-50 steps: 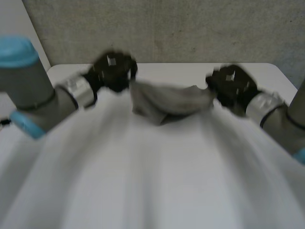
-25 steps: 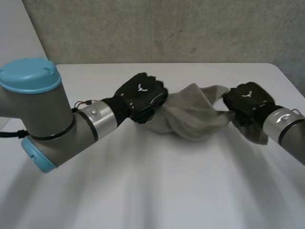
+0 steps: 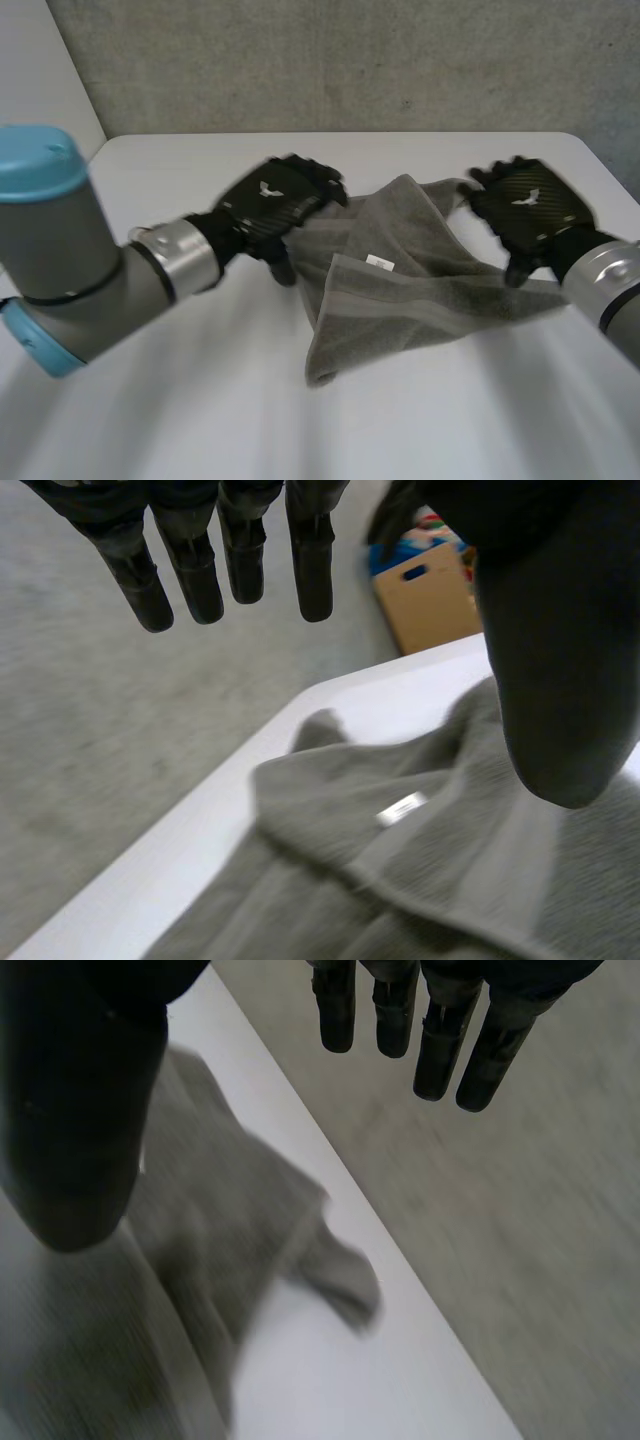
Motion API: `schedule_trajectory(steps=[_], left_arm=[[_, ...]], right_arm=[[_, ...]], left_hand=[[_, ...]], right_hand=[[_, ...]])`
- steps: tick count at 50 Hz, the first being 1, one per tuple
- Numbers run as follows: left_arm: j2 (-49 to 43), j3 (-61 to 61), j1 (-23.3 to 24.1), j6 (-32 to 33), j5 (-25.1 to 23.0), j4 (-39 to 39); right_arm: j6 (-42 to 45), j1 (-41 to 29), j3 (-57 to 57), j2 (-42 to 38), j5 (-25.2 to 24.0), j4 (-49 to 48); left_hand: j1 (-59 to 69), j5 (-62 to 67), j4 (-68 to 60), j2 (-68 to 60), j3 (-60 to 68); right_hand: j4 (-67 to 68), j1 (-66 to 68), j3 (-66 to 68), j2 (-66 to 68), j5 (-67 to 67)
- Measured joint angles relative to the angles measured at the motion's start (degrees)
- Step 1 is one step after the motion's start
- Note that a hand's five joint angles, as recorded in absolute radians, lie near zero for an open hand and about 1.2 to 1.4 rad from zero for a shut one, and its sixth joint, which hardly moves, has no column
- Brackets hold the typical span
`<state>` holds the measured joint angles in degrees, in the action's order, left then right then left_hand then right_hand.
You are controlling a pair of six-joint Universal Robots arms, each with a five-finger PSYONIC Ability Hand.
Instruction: Fold the towel.
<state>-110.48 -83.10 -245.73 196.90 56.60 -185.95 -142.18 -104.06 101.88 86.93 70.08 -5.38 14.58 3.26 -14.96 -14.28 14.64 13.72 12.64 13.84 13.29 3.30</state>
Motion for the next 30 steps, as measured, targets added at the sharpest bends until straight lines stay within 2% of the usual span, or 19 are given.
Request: schedule_trajectory(steps=[6,10,21,30], left_arm=[[1.5,-0.7,-6.5,-0.8,0.4,0.1],[1.2,-1.6,-9.8,-2.6,0.6,0.5],[0.8,-5.8,-11.1,-5.0,0.3,0.4],[1.3,-6.3,-11.1,-5.1,0.3,0.3]], right_arm=[[1.2,-8.5,0.7,0.3,-4.5,0.0],[4.0,-14.1,-2.1,-5.0,-5.5,0.8],[7.9,-23.3,-15.6,-23.7,-3.3,8.7],[9.4,-26.1,-22.7,-32.2,1.6,10.3]], left_hand=[[0.0,0.0,0.0,0.0,0.0],[0.0,0.0,0.0,0.0,0.0],[0.0,0.0,0.0,0.0,0.0],[0.0,0.0,0.0,0.0,0.0]], right_hand=[[0.0,0.0,0.0,0.0,0.0],[0.0,-0.1,0.0,0.0,0.0],[0.7,2.0,0.5,0.9,1.1],[14.1,14.6,14.0,14.5,15.0]])
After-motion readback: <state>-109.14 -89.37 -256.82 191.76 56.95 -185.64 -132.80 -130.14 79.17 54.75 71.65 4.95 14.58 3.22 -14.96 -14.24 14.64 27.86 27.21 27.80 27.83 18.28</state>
